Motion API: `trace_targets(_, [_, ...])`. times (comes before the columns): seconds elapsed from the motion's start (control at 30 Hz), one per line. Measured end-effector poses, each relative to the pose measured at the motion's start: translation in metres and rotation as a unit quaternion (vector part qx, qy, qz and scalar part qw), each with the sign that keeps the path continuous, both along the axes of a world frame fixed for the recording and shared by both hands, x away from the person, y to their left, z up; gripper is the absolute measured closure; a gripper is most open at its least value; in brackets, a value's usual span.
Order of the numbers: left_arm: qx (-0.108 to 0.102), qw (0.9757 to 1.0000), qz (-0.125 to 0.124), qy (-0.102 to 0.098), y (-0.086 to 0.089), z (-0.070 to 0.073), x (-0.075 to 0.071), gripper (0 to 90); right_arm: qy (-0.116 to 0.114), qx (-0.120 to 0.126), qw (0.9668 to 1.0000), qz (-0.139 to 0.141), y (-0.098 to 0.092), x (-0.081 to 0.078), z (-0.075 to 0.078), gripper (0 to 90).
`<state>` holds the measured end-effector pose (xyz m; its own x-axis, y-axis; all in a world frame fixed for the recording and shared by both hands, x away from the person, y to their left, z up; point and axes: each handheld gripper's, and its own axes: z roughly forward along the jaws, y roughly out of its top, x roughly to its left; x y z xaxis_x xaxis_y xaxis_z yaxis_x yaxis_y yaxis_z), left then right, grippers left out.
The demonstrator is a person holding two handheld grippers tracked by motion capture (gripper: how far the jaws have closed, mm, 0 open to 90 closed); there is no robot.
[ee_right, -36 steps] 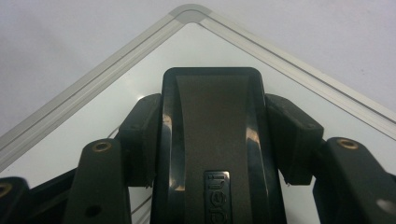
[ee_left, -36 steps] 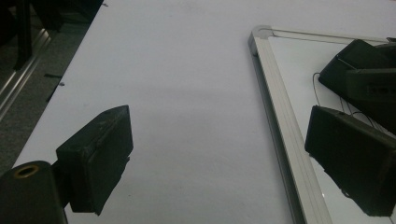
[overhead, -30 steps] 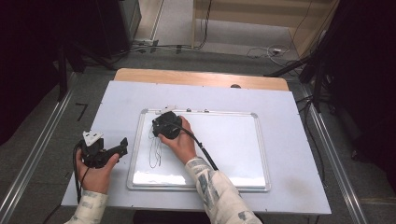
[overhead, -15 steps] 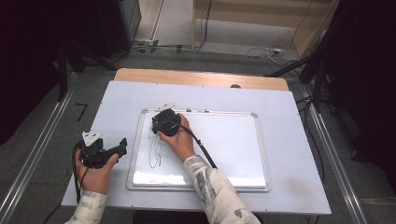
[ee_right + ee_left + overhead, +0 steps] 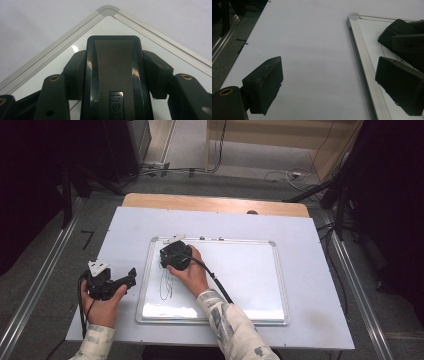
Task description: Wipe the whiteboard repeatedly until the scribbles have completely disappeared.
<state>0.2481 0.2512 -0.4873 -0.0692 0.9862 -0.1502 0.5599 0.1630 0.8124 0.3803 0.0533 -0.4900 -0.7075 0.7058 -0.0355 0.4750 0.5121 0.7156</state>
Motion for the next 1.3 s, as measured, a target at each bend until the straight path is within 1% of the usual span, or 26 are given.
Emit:
trace_targets(0.07, [0.000, 1.0000, 0.000, 0.000, 0.000, 0.000, 0.000, 8.5, 0.004, 0.002, 1.0000, 0.000, 0.000, 0.002, 0.000, 39.3])
trace_targets(0.33, [-0.001, 1.0000, 0.000, 0.001, 0.000, 0.000, 0.000, 8.5, 0.003, -0.001, 1.0000, -0.005, 0.003, 0.012, 0.001, 39.3])
trace_targets(0.43, [-0.002, 1.0000, -0.001, 0.000, 0.001, 0.000, 0.000, 8.6, 0.002, -0.002, 1.0000, -0.006, 0.004, 0.013, 0.001, 39.3])
trace_targets(0.6, [-0.002, 1.0000, -0.001, 0.000, 0.000, -0.001, 0.001, 8.6, 0.002, -0.003, 1.0000, 0.002, 0.005, 0.007, 0.000, 39.4])
trace_targets(0.73, [0.001, 1.0000, -0.001, 0.002, 0.000, 0.000, 0.001, 8.5, -0.002, -0.004, 0.9999, 0.013, 0.005, 0.002, 0.000, 39.3])
trace_targets(1.03, [0.002, 1.0000, 0.000, 0.002, 0.000, -0.001, 0.001, 8.5, -0.003, -0.002, 0.9994, 0.034, 0.004, -0.016, -0.002, 39.4])
trace_targets(1.13, [0.001, 1.0000, 0.001, 0.001, 0.000, -0.001, 0.001, 8.5, -0.002, -0.005, 0.9990, 0.045, 0.003, -0.023, -0.002, 39.4])
trace_targets(1.2, [0.000, 1.0000, 0.002, 0.001, 0.000, 0.000, 0.000, 8.5, -0.002, -0.007, 0.9989, 0.046, 0.002, -0.024, -0.001, 39.4])
trace_targets(1.27, [0.000, 1.0000, 0.003, 0.001, 0.000, 0.000, 0.000, 8.6, 0.005, -0.006, 0.9989, 0.046, 0.003, -0.022, -0.001, 39.3])
trace_targets(1.3, [0.000, 1.0000, 0.002, 0.001, 0.000, 0.000, 0.000, 8.5, 0.005, -0.007, 0.9991, 0.042, 0.003, -0.021, -0.001, 39.4])
